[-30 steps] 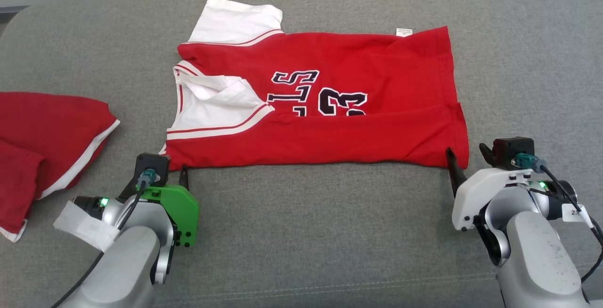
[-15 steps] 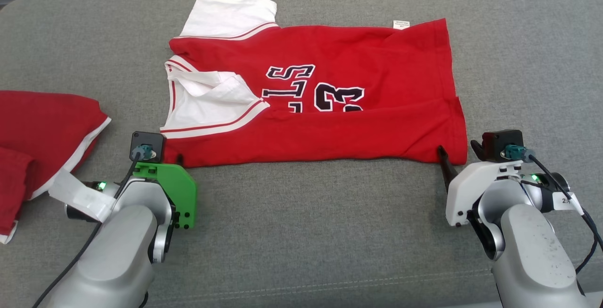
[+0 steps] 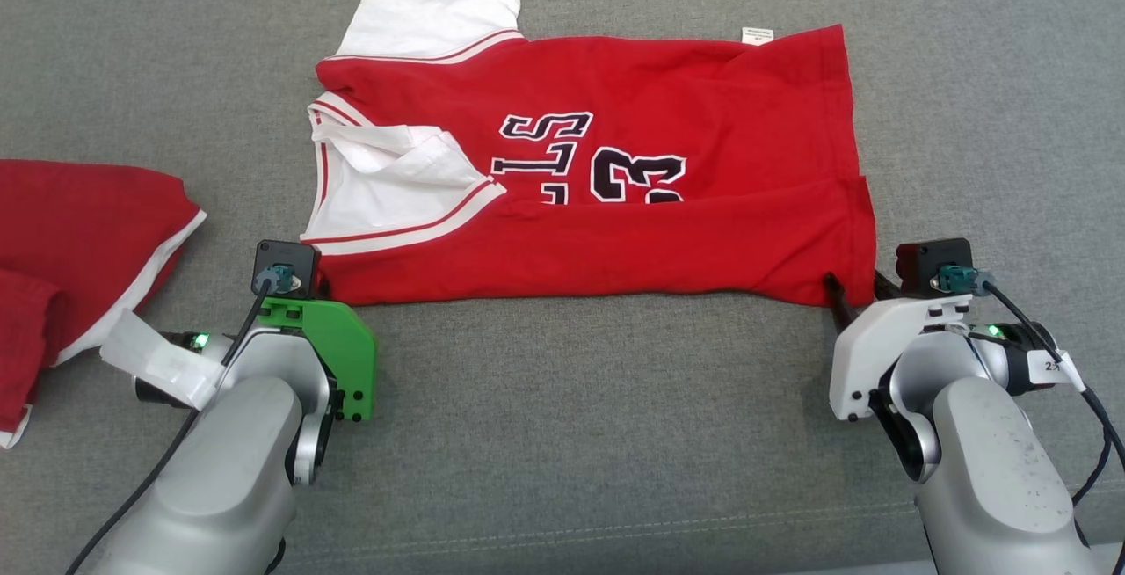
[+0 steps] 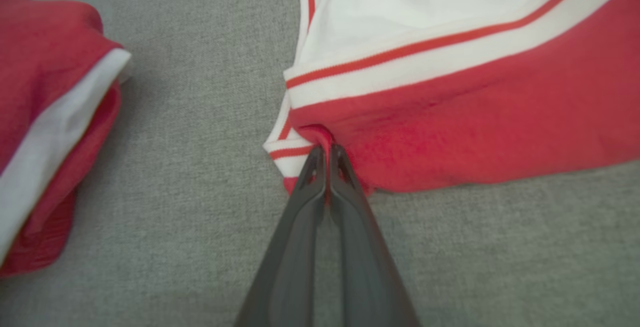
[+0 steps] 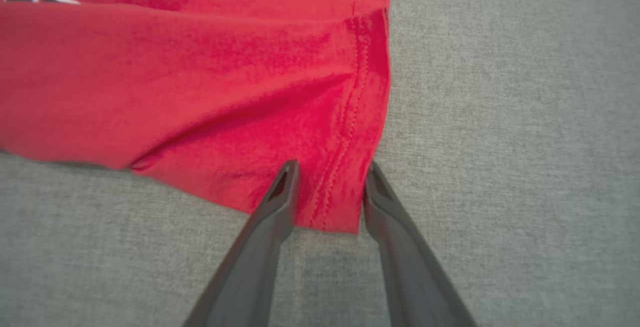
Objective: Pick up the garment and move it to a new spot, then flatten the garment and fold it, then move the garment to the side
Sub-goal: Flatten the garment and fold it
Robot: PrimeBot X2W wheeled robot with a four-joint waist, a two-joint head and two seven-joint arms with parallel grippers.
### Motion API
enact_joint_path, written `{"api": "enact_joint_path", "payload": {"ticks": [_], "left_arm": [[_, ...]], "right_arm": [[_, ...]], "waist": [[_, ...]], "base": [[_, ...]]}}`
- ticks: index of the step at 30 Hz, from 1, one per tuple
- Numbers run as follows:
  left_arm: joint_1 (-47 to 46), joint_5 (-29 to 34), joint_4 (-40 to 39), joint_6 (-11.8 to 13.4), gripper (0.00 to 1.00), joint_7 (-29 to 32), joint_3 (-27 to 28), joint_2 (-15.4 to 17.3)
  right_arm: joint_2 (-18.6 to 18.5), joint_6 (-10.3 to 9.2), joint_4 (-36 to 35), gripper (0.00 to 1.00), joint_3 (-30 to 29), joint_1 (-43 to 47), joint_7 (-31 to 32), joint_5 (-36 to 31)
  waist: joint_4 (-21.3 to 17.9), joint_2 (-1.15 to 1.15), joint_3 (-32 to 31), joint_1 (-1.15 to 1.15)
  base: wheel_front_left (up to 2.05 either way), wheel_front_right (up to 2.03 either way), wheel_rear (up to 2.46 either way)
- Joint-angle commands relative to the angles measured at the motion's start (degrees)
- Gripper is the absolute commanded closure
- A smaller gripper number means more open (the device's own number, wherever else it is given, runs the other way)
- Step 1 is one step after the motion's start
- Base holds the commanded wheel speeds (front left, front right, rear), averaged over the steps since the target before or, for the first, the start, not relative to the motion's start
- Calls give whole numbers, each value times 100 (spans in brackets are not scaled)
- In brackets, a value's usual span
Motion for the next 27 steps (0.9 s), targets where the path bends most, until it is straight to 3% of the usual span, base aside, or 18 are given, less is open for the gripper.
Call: {"api": "enact_joint_path", "payload": {"ticks": [1,2,3,5,16,19,21,27], "left_arm": [[-32,-55,72,-12,100,-18,-20,17],[-38,-64,83,-24,100,-26,-23,14],[-43,-68,94,-37,100,-39,-26,11],[-52,-75,114,-52,100,-59,-29,6],[217,-217,93,30,100,-365,122,69],[409,-303,29,51,100,-401,158,117],[644,-405,-96,97,100,-408,191,162],[1068,-506,-444,215,100,-356,219,317]], "right_arm": [[-10,-8,30,52,10,-46,31,60],[-10,-8,30,54,21,-43,39,64],[-10,-8,28,63,26,-42,44,67],[-9,-8,16,100,40,-25,18,30],[-74,-8,-265,100,139,318,-92,56],[-334,-8,-488,100,435,564,-180,357],[-741,-9,-736,100,706,836,-286,746],[-1488,-10,-979,100,993,1256,-358,1202]], "waist": [[1,0,-2,0],[0,0,-2,0],[-1,0,-5,0],[-4,0,-10,0],[42,0,-177,0],[81,0,-286,0],[116,0,-394,0],[114,0,-548,0]], "base": [[0,0,0],[0,0,0],[0,0,0],[0,0,0],[0,0,0],[0,0,0],[0,0,0],[0,0,0]]}}
